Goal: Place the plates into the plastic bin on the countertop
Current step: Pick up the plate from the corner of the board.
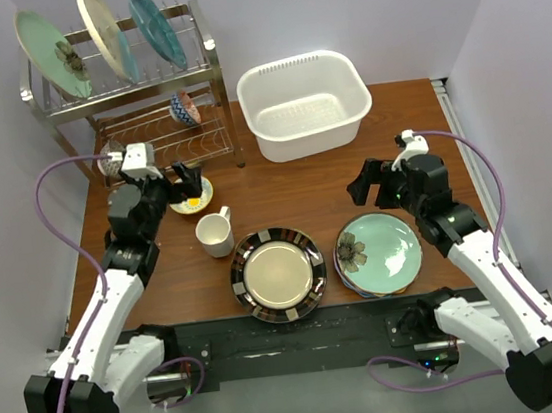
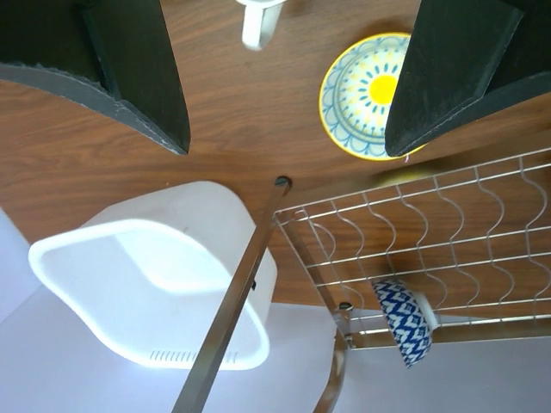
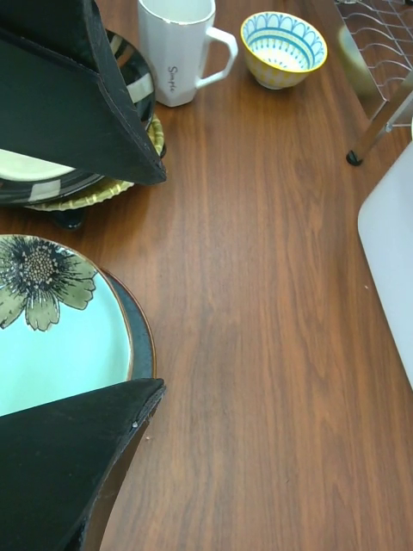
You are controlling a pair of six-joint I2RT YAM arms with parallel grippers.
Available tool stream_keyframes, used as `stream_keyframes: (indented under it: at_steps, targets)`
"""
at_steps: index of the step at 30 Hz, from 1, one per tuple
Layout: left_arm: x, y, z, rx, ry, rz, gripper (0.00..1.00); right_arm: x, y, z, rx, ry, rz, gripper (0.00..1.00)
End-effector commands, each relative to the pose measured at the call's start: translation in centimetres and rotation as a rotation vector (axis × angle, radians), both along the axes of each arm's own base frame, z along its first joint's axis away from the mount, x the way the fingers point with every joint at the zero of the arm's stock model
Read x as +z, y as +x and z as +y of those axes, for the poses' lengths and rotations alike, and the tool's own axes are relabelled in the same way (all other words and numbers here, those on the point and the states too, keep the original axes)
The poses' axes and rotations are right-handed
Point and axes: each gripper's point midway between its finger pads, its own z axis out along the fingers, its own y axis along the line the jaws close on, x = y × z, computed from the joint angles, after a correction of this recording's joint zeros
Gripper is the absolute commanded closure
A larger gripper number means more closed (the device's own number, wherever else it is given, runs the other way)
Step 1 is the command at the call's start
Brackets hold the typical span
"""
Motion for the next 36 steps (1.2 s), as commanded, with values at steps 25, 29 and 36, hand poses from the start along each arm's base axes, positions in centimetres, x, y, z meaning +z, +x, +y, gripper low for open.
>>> stream_keyframes:
  at_steps: [25,29,36]
  targets:
    - [0.6,-0.7,-7.9,-0.437,-0.132,0.207,0.00,-2.0,-2.1,7.0,0.358,0.152,0.141,0.01]
    - [-0.7,-2.0,-7.8,-0.440,-0.129,0.272,0.00,-2.2,-3.0,8.1,0.401,0.143,0.144,0.02]
    - [-3.3,-4.5,-7.9,-0.465,-0.142,0.400,0.01,-3.3,-3.6,9.1,0.437,0.157,0.173,0.03]
